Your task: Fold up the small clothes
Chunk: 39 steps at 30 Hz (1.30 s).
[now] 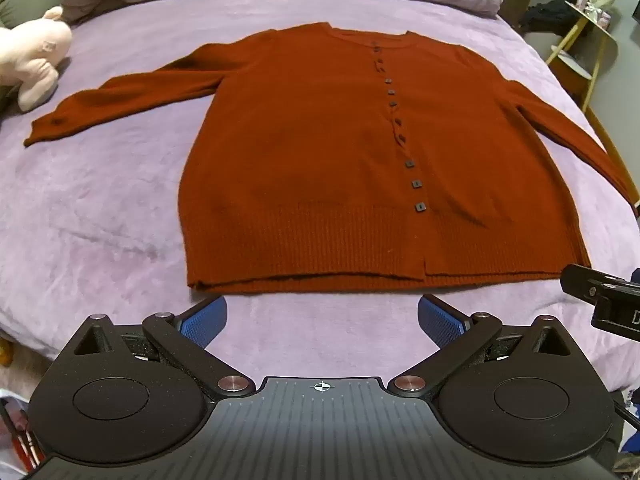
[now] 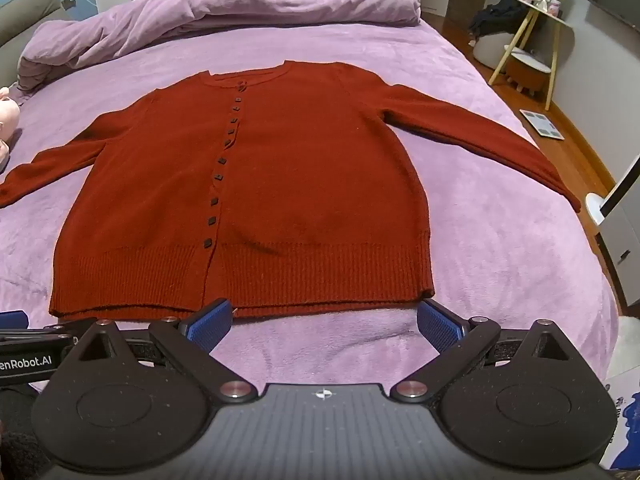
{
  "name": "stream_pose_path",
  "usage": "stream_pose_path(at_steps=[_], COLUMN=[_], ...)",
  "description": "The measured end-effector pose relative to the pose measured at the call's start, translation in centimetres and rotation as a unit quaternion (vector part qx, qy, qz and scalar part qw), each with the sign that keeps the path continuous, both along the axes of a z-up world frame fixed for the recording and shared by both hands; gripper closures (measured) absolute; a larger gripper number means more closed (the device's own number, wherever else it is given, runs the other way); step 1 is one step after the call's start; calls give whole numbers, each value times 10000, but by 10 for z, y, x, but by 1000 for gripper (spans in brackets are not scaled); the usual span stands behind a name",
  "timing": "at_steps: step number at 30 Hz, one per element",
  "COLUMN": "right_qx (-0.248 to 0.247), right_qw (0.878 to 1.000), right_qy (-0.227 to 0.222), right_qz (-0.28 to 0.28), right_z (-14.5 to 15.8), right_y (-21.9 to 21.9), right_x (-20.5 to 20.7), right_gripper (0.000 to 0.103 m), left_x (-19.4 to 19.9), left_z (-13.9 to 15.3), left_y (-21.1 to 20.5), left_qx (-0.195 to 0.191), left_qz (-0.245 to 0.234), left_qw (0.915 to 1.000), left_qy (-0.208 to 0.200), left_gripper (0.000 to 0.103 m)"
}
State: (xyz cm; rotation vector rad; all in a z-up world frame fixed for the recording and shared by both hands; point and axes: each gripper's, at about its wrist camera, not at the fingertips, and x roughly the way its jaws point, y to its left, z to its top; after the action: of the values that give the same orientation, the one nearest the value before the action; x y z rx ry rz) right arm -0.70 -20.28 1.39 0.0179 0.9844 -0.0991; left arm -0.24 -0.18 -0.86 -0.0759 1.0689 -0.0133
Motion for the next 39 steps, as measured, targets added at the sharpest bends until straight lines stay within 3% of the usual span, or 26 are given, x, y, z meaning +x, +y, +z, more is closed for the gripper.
stream_pose_path(at_steps=[39], right_qx=[71], right_qw=[10000], right_qy=[31], right_qz=[-10], right_z=[-2], right_y=[-3], right_x=[2], right_gripper=[4], left_x=[4], left_z=[-5], left_y=[-3], left_qx=[-56], left_qz=[-32], left_qw=[9999], left_qy=[112], left_gripper=[0])
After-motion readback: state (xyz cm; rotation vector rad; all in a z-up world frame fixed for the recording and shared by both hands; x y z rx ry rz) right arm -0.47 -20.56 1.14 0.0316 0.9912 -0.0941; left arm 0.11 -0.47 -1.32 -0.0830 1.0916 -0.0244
